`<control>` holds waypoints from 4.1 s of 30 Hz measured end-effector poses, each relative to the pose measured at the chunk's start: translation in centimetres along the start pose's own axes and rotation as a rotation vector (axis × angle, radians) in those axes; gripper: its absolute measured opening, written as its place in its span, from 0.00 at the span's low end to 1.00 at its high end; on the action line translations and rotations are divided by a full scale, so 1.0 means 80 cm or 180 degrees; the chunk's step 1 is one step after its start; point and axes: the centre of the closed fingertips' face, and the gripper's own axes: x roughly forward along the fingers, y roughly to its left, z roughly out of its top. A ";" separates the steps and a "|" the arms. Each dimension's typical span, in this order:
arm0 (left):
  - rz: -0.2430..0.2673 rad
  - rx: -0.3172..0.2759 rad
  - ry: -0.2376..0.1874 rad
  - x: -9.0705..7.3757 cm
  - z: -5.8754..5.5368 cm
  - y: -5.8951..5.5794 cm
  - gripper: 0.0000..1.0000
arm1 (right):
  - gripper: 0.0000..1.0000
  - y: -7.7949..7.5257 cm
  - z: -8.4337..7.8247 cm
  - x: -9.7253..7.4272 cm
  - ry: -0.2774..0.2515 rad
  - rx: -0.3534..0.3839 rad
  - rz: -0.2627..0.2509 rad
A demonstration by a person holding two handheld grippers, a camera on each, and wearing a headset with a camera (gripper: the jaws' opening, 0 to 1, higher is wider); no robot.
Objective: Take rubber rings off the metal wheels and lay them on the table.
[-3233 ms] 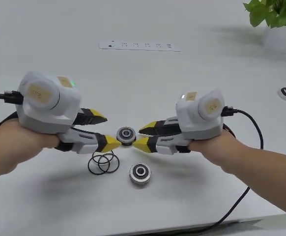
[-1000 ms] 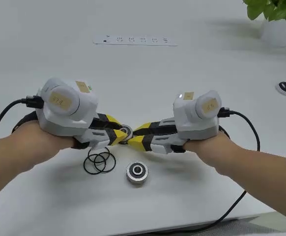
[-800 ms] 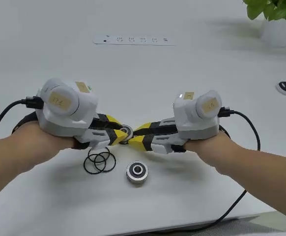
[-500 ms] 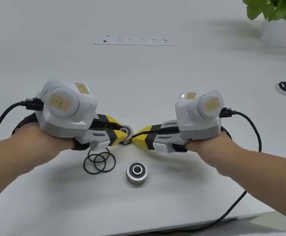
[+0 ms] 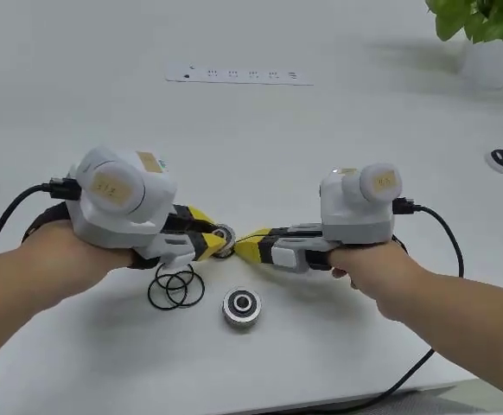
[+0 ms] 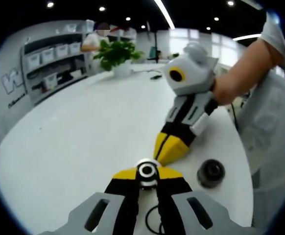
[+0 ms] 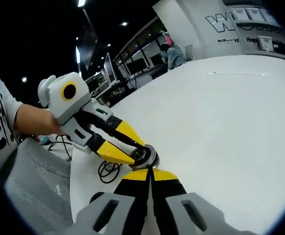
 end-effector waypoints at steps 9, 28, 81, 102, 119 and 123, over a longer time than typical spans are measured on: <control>0.0017 0.0036 0.0024 -0.001 -0.001 -0.001 0.13 | 0.00 0.005 0.007 -0.005 -0.0144 0.0307 0.0003; 0.0060 0.0033 0.0089 0.000 -0.001 -0.002 0.12 | 0.00 0.009 0.020 -0.005 -0.0149 0.0034 -0.0010; 0.0051 0.0065 0.0121 0.000 -0.003 -0.001 0.12 | 0.00 0.027 0.024 0.001 -0.0089 -0.0347 0.0154; 0.0041 -0.0067 0.0117 0.000 -0.001 -0.003 0.14 | 0.00 0.022 0.030 -0.004 -0.0151 -0.0385 0.0066; 0.0021 -0.0056 0.0058 -0.019 0.007 -0.006 0.21 | 0.00 0.029 0.040 -0.008 -0.0218 -0.0364 0.0097; 0.0034 -0.0065 0.0003 -0.026 0.012 -0.006 0.23 | 0.00 0.031 0.043 -0.010 -0.0243 -0.0359 0.0107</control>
